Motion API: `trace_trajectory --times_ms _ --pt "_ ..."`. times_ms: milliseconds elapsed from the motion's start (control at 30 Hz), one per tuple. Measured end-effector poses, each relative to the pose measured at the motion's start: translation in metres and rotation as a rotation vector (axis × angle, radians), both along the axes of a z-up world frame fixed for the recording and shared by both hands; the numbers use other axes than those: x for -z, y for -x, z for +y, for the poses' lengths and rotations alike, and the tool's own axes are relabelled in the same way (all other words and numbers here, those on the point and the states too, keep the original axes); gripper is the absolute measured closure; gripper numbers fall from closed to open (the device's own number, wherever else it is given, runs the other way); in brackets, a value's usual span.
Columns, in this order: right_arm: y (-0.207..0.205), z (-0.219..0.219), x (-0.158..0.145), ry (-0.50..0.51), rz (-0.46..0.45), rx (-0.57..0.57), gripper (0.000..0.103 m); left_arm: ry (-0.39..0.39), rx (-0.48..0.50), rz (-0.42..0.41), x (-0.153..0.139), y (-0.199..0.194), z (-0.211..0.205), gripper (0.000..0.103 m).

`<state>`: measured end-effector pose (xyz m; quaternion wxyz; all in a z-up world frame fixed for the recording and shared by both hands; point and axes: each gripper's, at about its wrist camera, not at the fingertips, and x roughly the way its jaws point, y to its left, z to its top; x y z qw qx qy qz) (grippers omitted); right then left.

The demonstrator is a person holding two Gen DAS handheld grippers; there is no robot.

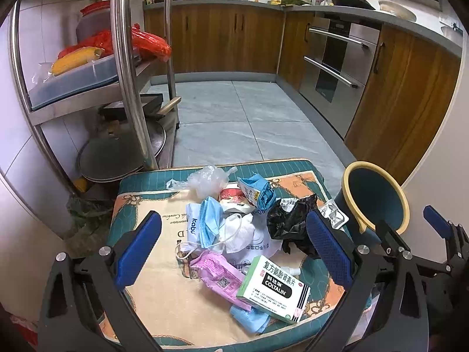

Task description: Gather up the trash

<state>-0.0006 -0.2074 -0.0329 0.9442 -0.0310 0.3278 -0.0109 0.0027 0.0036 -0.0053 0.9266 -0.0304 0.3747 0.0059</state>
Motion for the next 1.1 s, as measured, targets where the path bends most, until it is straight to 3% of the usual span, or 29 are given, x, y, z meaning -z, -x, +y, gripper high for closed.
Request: trace_trajectory --times_ms 533,733,900,1000,1100 --pt "0.001 0.0 0.002 -0.002 -0.001 0.002 0.004 -0.008 0.005 0.002 0.0 0.001 -0.001 0.005" --pt "0.0 0.0 0.003 0.007 0.004 0.005 0.004 -0.028 0.007 -0.033 0.0 -0.001 0.001 0.005" --pt "-0.023 -0.008 -0.002 -0.039 0.014 -0.053 0.004 -0.104 0.053 -0.128 -0.012 -0.019 0.014 0.005" --pt "-0.041 -0.014 -0.006 -0.033 0.007 -0.086 0.004 -0.091 0.033 -0.125 -0.012 -0.036 0.033 0.005" --pt "-0.059 -0.019 -0.008 -0.022 -0.001 -0.1 0.004 -0.128 0.009 -0.11 -0.004 -0.053 0.05 0.006"
